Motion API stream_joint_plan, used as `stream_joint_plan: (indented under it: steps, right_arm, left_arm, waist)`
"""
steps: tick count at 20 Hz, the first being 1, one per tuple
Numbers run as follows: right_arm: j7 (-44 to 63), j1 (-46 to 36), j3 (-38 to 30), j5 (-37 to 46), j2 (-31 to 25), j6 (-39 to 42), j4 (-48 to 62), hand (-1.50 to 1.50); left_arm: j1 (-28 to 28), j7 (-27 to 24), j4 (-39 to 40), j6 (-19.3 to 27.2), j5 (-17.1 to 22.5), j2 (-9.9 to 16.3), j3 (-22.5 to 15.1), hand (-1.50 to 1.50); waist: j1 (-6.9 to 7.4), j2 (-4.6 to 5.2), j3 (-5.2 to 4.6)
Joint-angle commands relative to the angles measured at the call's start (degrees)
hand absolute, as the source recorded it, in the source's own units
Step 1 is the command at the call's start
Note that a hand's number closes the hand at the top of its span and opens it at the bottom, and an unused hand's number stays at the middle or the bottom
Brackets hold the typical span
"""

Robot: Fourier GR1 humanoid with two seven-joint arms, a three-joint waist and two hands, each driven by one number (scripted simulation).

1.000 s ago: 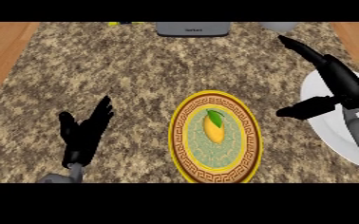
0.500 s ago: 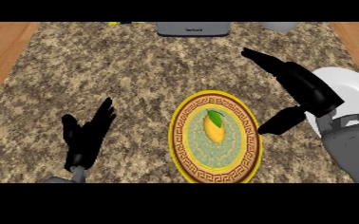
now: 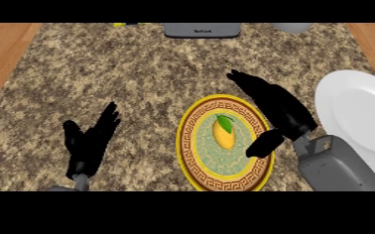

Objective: Pick the lemon from the plate and place it in the plate

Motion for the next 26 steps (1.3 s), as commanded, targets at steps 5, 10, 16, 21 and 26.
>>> stream_joint_plan:
  steps: [5, 10, 16, 21, 26]
  right_arm:
    - [2.92, 6.60, 4.30, 7.15, 7.78, 1.44, -2.50, -1.50]
    - [-0.26, 7.12, 1.77, 12.83, 11.30, 1.22, 1.16, -1.50]
    - [0.52, 6.36, -0.98, 17.08, 9.97, 4.59, 2.28, -1.50]
    - [-2.43, 5.35, -1.46, 22.73, 14.30, 2.83, 9.14, -1.50]
    - [-5.04, 4.59, -2.54, 24.20, 15.88, 4.76, 12.64, -1.50]
  left_arm:
    - [0.95, 0.65, 0.06, -0.38, -2.65, -3.07, 0.02, 0.00]
    - [2.79, 2.35, -3.07, -2.44, -3.57, -2.86, 1.96, 0.00]
    - [-0.83, -0.71, 5.07, -4.55, -4.13, -4.68, 4.44, 0.00]
    - [2.76, 4.40, -3.77, -3.80, -5.53, -4.38, 4.63, 0.00]
    - [-1.19, 3.52, 1.40, -5.20, -6.60, -5.88, 5.82, 0.00]
  waist:
    - [-0.16, 0.07, -0.05]
    - [-0.05, 0.08, -0.05]
    - [-0.24, 0.12, -0.07]
    - [0.03, 0.10, -0.05]
    - [-0.07, 0.13, -0.05]
